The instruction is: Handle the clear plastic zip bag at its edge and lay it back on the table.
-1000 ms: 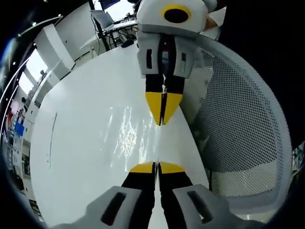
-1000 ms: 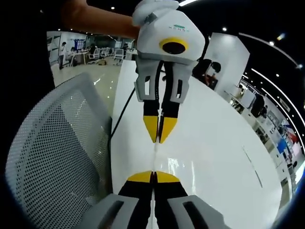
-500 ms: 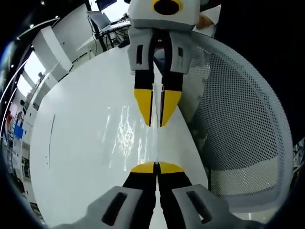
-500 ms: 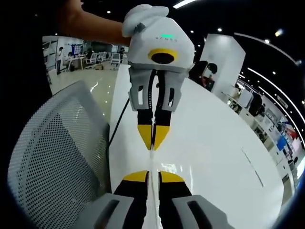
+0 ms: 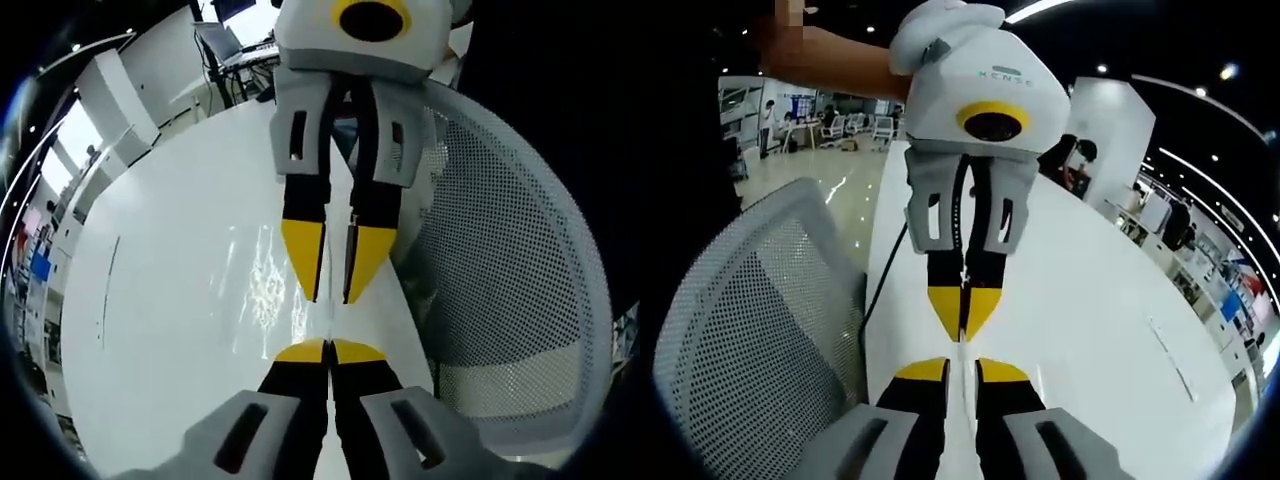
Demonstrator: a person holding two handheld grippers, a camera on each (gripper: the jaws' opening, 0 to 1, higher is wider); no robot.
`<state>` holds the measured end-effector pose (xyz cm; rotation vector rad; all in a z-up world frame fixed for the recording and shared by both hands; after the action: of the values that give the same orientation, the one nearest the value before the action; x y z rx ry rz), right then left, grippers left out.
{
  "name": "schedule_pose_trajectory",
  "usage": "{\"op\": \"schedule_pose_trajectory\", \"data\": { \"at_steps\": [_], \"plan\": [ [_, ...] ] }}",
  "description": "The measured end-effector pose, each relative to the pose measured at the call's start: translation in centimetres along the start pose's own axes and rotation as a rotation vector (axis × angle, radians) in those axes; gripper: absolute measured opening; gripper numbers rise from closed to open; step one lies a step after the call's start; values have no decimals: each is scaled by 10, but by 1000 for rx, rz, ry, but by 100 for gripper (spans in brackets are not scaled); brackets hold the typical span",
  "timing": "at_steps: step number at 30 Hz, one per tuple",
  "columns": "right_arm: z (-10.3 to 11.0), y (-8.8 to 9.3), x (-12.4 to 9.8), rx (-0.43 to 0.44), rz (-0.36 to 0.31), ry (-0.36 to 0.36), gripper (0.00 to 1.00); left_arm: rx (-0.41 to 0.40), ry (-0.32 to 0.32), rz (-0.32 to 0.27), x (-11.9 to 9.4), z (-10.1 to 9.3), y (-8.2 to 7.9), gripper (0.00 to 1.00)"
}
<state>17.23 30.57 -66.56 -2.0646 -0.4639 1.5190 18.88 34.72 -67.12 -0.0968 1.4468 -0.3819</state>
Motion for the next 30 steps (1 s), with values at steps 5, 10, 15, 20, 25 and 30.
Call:
{"op": "schedule_pose_trajectory", "data": {
  "at_steps": [5,10,15,20,25,30],
  "plan": [
    [0,-1,3,3,-1,-5,5,5,0,4,0,0,0,0],
    [0,-1,5,5,1,-10,4,5,0,3,0,0,-1,0],
    [0,-2,8,13,3,-15,4,7,-5,-1,0,0,-2,0],
    [0,-3,10,14,2,-16,2,8,-2,-15,-1,0,-5,0],
    [0,-3,10,16,6,-15,0,18,-9,-14,-1,0,-6,0],
    [1,-3,11,17,8,-19,0,15,-7,-15,-1,-1,-6,0]
  ]
}}
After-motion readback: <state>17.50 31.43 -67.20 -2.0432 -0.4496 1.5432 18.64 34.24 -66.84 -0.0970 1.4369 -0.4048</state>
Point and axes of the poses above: the point that each gripper's makers call its tool centre point, and the gripper's own axes: x roughly forward along the fingers, z roughly to its left, y roughly out of its underside, the point moved 3 cm from there along -x, roughly backward along the fingers, and after that the axes turned 14 degrees about z, right-handed, at the moved point
